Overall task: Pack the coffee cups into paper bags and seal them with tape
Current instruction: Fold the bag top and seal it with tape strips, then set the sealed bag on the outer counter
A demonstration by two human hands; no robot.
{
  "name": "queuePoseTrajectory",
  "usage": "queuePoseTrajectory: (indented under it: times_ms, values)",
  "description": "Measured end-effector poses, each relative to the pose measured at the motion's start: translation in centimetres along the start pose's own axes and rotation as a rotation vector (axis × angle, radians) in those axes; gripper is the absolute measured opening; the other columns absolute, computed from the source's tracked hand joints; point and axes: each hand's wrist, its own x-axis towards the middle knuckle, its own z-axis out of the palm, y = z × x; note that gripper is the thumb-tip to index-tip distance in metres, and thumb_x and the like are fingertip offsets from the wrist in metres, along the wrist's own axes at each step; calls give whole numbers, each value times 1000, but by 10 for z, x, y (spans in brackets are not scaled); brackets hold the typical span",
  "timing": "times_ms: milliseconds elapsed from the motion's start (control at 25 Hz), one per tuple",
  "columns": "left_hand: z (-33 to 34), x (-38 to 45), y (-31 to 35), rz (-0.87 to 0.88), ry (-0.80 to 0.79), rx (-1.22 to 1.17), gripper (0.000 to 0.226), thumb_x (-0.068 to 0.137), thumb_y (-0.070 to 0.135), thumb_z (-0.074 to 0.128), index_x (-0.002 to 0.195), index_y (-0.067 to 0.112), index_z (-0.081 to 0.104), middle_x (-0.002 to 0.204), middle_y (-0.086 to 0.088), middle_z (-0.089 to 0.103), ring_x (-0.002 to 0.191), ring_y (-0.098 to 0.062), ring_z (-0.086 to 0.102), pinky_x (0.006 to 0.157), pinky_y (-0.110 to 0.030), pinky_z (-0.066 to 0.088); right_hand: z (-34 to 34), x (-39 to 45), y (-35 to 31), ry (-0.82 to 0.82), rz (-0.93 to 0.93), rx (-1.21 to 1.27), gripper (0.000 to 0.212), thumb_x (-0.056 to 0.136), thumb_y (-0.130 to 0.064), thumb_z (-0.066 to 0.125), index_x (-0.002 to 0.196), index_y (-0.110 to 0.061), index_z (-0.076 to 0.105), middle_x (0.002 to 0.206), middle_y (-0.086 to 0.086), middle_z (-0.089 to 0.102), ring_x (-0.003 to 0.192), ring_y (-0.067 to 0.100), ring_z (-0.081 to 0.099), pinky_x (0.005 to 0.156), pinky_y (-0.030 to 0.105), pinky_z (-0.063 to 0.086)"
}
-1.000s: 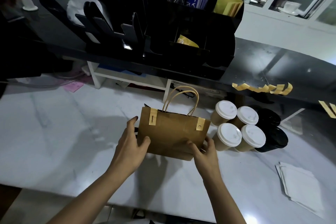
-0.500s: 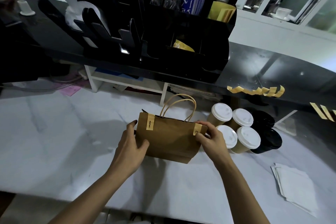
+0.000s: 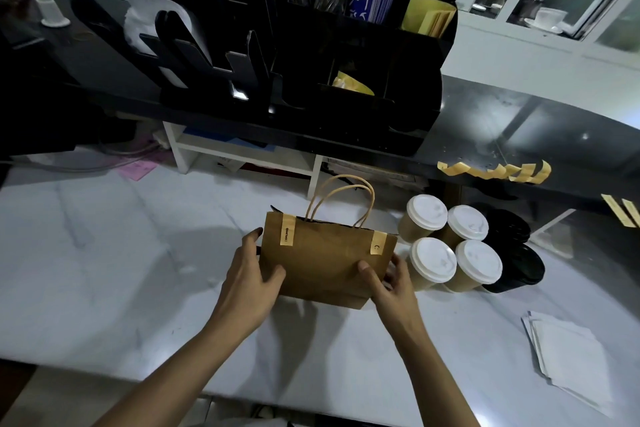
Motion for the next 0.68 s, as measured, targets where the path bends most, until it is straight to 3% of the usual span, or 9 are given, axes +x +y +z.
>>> queuePoseTrajectory:
  times_ms: [160,240,440,560,680]
  values:
    - [-1,0,0,19,8,-51,63,93,25,64,144,37,30,133,0,51,115,-24,58,90,-44,56,10,-11,-3,-30,-11,45,58,79,-55,75,129,-43,49,125,-20,65,115,3,64,91,24,54]
    - [-3,1,0,36,27,-77,64,92,24,65,143,40,29,131,2,52,113,-22,57,88,-40,56,10,-14,-8,-14,-41,62,60,80,-54,74,133,-43,47,124,-25,64,117,1,62,90,21,53]
    - [-3,2,7,155,55,-85,66,89,22,71,141,38,33,136,8,49,117,-15,52,83,-22,47,14,-25,-19,73,-101,-26,81,80,-65,70,148,-56,26,153,-17,41,138,16,46,111,46,47]
    - [-1,2,15,182,46,-139,64,90,17,71,142,34,36,136,10,47,115,-11,51,76,-11,44,15,-33,-26,106,-139,-12,80,83,-60,71,149,-56,26,153,-20,39,141,16,44,112,46,45]
    - [0,0,24,224,36,-179,65,90,15,70,142,36,37,135,9,47,118,-12,51,81,-18,47,6,-42,-28,155,-174,4,75,86,-56,72,148,-57,29,153,-14,45,139,13,47,111,44,47]
